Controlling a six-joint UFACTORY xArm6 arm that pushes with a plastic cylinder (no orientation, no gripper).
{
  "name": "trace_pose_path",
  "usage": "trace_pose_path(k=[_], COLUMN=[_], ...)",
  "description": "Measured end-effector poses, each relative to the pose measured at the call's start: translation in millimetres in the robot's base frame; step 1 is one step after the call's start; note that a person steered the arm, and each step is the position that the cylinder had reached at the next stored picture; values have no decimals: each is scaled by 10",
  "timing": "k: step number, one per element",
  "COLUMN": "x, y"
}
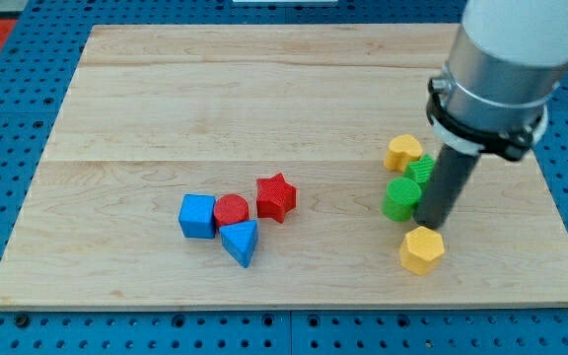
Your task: Place green star in between green circle and heart
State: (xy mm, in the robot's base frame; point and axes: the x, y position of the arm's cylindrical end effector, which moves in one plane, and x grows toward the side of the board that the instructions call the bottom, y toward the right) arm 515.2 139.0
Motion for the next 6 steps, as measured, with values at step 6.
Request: trace_pose_path(k=[6], x=[-282], y=[-64])
